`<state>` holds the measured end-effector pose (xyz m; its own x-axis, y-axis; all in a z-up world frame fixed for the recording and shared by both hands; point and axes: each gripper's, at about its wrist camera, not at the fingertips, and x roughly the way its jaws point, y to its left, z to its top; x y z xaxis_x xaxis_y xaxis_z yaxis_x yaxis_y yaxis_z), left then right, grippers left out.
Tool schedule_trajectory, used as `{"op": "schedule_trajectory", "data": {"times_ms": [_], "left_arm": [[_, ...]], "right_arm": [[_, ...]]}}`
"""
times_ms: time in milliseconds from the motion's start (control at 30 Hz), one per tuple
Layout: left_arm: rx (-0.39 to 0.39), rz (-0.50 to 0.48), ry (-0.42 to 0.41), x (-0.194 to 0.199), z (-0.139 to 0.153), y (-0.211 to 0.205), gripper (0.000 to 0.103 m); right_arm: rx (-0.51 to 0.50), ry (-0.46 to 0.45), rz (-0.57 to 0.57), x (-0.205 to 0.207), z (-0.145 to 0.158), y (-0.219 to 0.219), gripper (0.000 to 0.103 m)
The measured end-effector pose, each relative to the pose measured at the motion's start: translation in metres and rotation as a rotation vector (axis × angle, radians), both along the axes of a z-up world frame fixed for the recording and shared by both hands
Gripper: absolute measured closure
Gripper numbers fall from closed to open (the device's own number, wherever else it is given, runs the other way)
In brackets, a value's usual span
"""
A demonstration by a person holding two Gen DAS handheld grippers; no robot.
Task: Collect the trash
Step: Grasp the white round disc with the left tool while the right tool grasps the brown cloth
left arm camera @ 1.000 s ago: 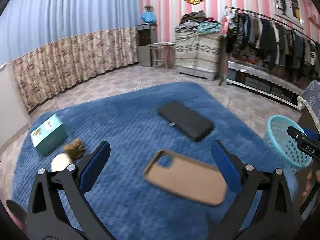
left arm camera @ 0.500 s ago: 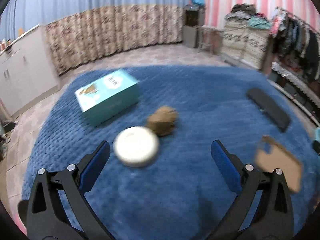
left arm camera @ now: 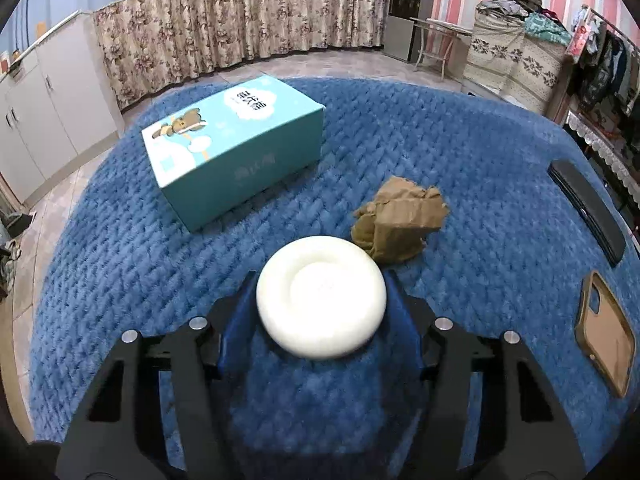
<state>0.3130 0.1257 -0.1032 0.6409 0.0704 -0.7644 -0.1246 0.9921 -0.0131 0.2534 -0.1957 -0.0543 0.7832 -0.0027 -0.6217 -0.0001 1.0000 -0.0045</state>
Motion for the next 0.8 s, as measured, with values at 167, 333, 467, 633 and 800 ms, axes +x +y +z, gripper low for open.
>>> {"op": "schedule_trajectory", "data": {"times_ms": [167,333,467,633,800], "left_arm": [[-0.013,0.061,-0.079,-0.03,0.032,0.019,0.042],[-0.024,0.127,-0.137,-0.059,0.068,0.045,0.042],[-0.011,0.195,-0.162,-0.071,0.085,0.071,0.042],[0.003,0.258,-0.174,-0.079,0.091,0.096,0.042],[-0.012,0.278,-0.17,-0.08,0.09,0.112,0.042]], "right_arm": [[-0.01,-0.004,0.099,0.015,0.002,0.042,0.008],[-0.016,-0.02,0.224,0.027,0.005,0.096,0.008],[-0.053,-0.033,0.364,0.036,0.004,0.148,0.008],[-0.041,0.014,0.448,0.057,0.0,0.195,0.008],[0.002,0.068,0.463,0.081,-0.006,0.22,0.008]]}}
